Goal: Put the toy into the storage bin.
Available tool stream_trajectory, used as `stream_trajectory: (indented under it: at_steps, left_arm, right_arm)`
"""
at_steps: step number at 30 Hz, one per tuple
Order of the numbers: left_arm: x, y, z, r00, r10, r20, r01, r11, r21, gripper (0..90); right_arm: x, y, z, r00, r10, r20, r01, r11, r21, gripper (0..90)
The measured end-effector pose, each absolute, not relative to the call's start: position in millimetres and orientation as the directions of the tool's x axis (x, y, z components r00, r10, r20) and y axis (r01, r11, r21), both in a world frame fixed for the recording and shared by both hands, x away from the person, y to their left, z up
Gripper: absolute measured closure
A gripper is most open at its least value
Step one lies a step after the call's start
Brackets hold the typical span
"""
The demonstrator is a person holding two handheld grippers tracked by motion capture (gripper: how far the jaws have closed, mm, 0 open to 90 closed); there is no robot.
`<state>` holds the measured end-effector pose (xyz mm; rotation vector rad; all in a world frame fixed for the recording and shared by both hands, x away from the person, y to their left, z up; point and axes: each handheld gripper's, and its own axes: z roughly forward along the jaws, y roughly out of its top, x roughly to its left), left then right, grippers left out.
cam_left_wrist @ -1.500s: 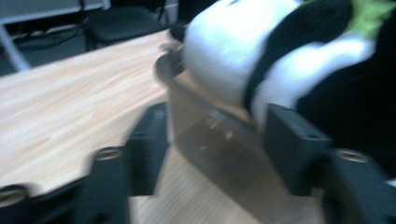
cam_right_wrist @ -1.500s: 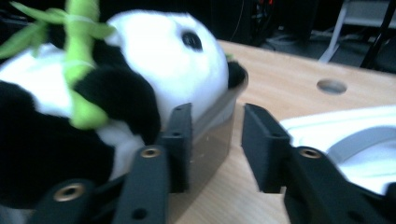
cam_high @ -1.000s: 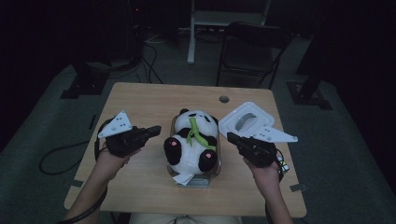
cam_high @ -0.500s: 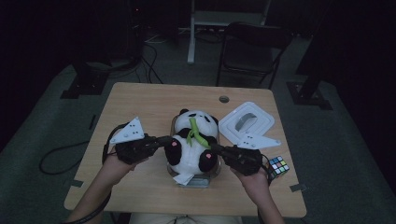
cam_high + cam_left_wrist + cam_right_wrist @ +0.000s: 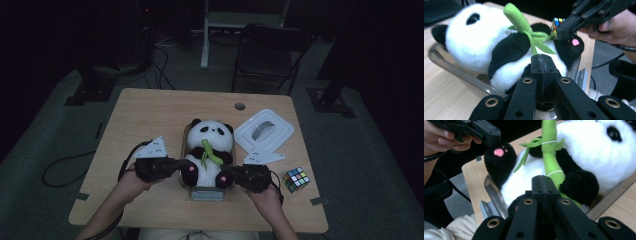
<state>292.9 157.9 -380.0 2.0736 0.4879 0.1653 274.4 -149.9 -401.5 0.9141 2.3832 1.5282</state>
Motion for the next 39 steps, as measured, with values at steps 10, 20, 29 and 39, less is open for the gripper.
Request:
stream_trajectory:
  at_steps: [10, 20, 29, 39]
  left_arm:
    - [298.4, 148.5, -408.7, 0.913, 0.397, -0.098, 0.319, -0.54, 0.779, 90.0]
    - [297.8, 148.3, -406.9, 0.919, 0.382, -0.099, 0.308, -0.537, 0.786, 85.0]
    - [311.5, 147.7, -391.8, 0.905, 0.418, -0.084, 0.29, -0.461, 0.839, 56.4]
    - [335.4, 148.7, -379.0, 0.884, 0.465, -0.048, 0.262, -0.408, 0.875, 65.9]
  right_arm:
    - [283.4, -139.6, -431.1, -0.789, 0.582, 0.2, 0.462, 0.346, 0.817, 90.0]
    - [285.5, -139.0, -430.0, -0.794, 0.574, 0.197, 0.457, 0.351, 0.817, 89.6]
    - [299.3, -153.9, -402.9, -0.762, 0.621, 0.182, 0.423, 0.266, 0.866, 66.4]
    - [326.6, -166.5, -388.0, -0.708, 0.683, 0.178, 0.421, 0.206, 0.883, 71.8]
